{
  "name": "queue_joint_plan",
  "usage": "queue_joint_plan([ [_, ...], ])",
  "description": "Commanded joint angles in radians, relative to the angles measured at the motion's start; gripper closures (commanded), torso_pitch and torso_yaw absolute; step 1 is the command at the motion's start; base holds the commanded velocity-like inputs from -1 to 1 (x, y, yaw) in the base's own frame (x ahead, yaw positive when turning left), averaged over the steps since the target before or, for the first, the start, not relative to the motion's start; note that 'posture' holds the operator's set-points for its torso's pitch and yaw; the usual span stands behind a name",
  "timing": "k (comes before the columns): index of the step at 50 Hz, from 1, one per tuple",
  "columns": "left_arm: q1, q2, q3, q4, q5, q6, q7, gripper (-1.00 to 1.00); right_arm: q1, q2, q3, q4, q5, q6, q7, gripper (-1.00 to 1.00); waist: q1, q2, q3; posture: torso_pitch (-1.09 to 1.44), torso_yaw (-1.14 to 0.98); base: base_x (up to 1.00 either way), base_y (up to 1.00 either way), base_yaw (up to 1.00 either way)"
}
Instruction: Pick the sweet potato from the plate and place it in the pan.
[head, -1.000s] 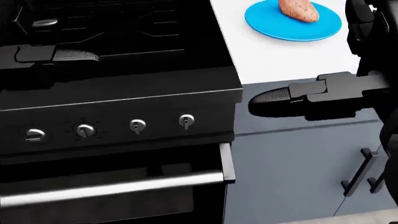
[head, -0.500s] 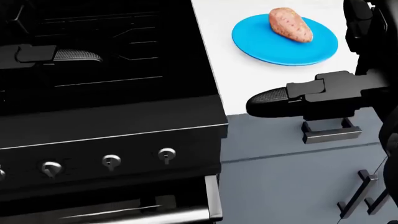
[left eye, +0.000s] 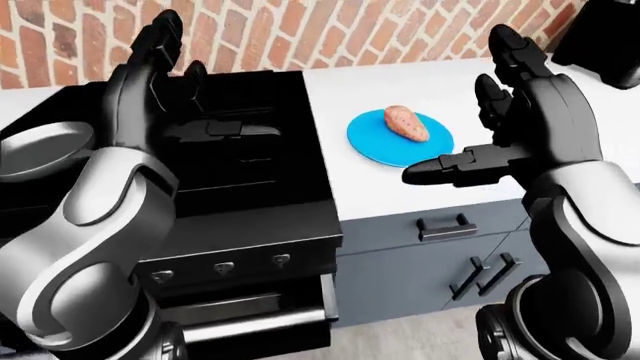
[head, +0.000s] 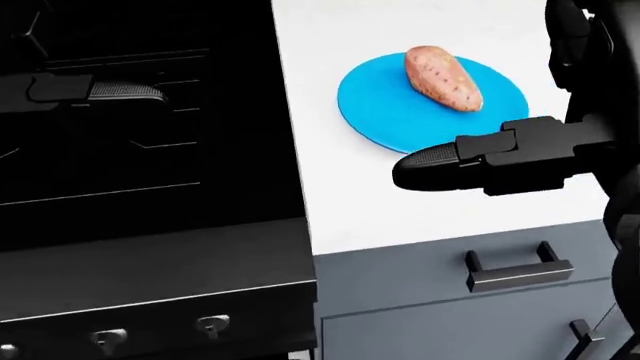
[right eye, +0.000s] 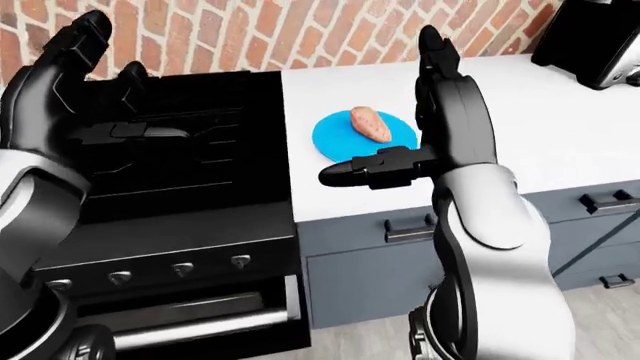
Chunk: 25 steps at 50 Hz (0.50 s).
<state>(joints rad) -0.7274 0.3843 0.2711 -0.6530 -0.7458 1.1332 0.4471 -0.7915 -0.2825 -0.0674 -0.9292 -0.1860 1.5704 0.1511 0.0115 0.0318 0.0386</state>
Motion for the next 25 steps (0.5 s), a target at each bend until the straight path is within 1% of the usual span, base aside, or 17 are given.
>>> queue_joint_plan([
  [1, -0.025, 0.005, 0.006, -0.016, -0.005, -0.023, -0.003, -1.0, -0.023, -0.007, -0.005, -0.005, -0.013, -0.026, -0.009, -1.0, -0.001, 0.004, -0.009, 0.0, 0.0, 0.18, -0.18, 0.0],
  [3, -0.026, 0.007, 0.007, -0.016, -0.007, -0.022, -0.002, -1.0, -0.022, -0.005, -0.003, -0.004, -0.013, -0.026, -0.008, -1.0, 0.004, -0.031, -0.013, 0.0, 0.0, 0.17, -0.18, 0.0],
  [4, -0.027, 0.007, 0.008, -0.017, -0.01, -0.021, -0.001, -1.0, -0.024, -0.007, -0.002, -0.005, -0.013, -0.023, -0.008, -1.0, 0.006, -0.058, -0.021, 0.0, 0.0, 0.18, -0.19, 0.0],
  [5, -0.026, 0.007, 0.007, -0.015, -0.008, -0.023, -0.001, -1.0, -0.023, -0.006, -0.002, -0.006, -0.013, -0.024, -0.007, -1.0, 0.005, -0.099, -0.031, 0.0, 0.0, 0.17, -0.15, 0.0],
  [6, -0.027, 0.007, 0.007, -0.016, -0.01, -0.022, 0.0, -1.0, -0.023, -0.005, -0.002, -0.004, -0.013, -0.027, -0.007, -1.0, -0.004, -0.064, -0.022, 0.0, 0.0, 0.14, -0.01, 0.0],
  [7, -0.025, 0.007, 0.004, -0.015, -0.008, -0.026, -0.001, -1.0, -0.012, -0.002, -0.005, 0.0, -0.012, -0.043, -0.005, -1.0, 0.005, -0.091, -0.015, 0.0, 0.0, 0.06, 0.0, 0.0],
  [8, -0.024, 0.007, 0.003, -0.015, -0.007, -0.026, -0.001, -1.0, -0.011, -0.001, -0.005, 0.002, -0.012, -0.046, -0.005, -1.0, -0.002, -0.089, -0.023, 0.0, 0.0, 0.08, 0.0, 0.0],
  [9, -0.026, 0.006, 0.004, -0.016, -0.008, -0.025, 0.0, -1.0, -0.017, -0.002, -0.003, 0.001, -0.013, -0.04, -0.006, -1.0, -0.005, -0.08, -0.004, 0.0, 0.0, 0.04, 0.0, 0.0],
  [11, -0.025, 0.007, 0.005, -0.014, -0.008, -0.027, -0.001, -1.0, -0.012, -0.002, -0.001, -0.001, -0.014, -0.044, -0.005, -1.0, -0.002, -0.069, 0.002, 0.0, 0.0, 0.0, 0.0, 0.0],
  [13, -0.024, 0.006, 0.001, -0.014, -0.006, -0.03, -0.001, -1.0, -0.012, -0.005, -0.005, 0.0, -0.015, -0.045, -0.002, -1.0, -0.003, -0.061, 0.019, 0.0, 0.0, 0.0, 0.0, 0.0],
  [15, -0.023, 0.004, -0.001, -0.013, -0.001, -0.031, -0.002, -1.0, -0.008, -0.004, -0.003, 0.003, -0.017, -0.05, -0.002, -1.0, -0.006, -0.052, 0.026, 0.0, 0.0, 0.0, 0.0, 0.0],
  [17, -0.024, 0.003, 0.0, -0.016, -0.002, -0.029, -0.002, -1.0, -0.024, -0.009, 0.001, -0.003, -0.019, -0.028, -0.002, -1.0, -0.013, -0.031, 0.02, 0.0, 0.0, 0.0, 0.0, 0.0],
  [19, -0.024, 0.002, -0.001, -0.016, -0.001, -0.029, -0.003, -1.0, -0.022, -0.011, 0.003, -0.003, -0.021, -0.027, -0.002, -1.0, -0.021, 0.012, 0.005, 0.0, 0.0, 0.0, 0.0, 0.0],
  [20, -0.025, 0.002, 0.0, -0.015, -0.001, -0.028, -0.003, -1.0, -0.012, -0.009, 0.001, 0.002, -0.02, -0.041, 0.0, -1.0, -0.027, -0.002, 0.007, 0.0, 0.0, 0.0, 0.0, 0.0],
  [21, -0.024, 0.002, 0.0, -0.014, 0.0, -0.03, -0.004, -1.0, -0.013, -0.007, 0.002, 0.004, -0.021, -0.042, 0.0, -1.0, -0.023, -0.006, 0.007, 0.0, 0.0, 0.0, 0.0, 0.0],
  [23, -0.024, 0.001, -0.002, -0.018, 0.0, -0.028, -0.003, -1.0, -0.012, -0.007, -0.002, 0.001, -0.023, -0.043, 0.001, -1.0, -0.024, -0.011, -0.008, 0.0, 0.0, 0.0, 0.0, 0.0],
  [25, -0.025, 0.0, -0.002, -0.019, 0.0, -0.026, -0.003, -1.0, -0.015, -0.013, 0.0, -0.001, -0.026, -0.034, 0.002, -1.0, -0.023, -0.017, -0.01, 0.0, 0.0, 0.0, 0.0, 0.0],
])
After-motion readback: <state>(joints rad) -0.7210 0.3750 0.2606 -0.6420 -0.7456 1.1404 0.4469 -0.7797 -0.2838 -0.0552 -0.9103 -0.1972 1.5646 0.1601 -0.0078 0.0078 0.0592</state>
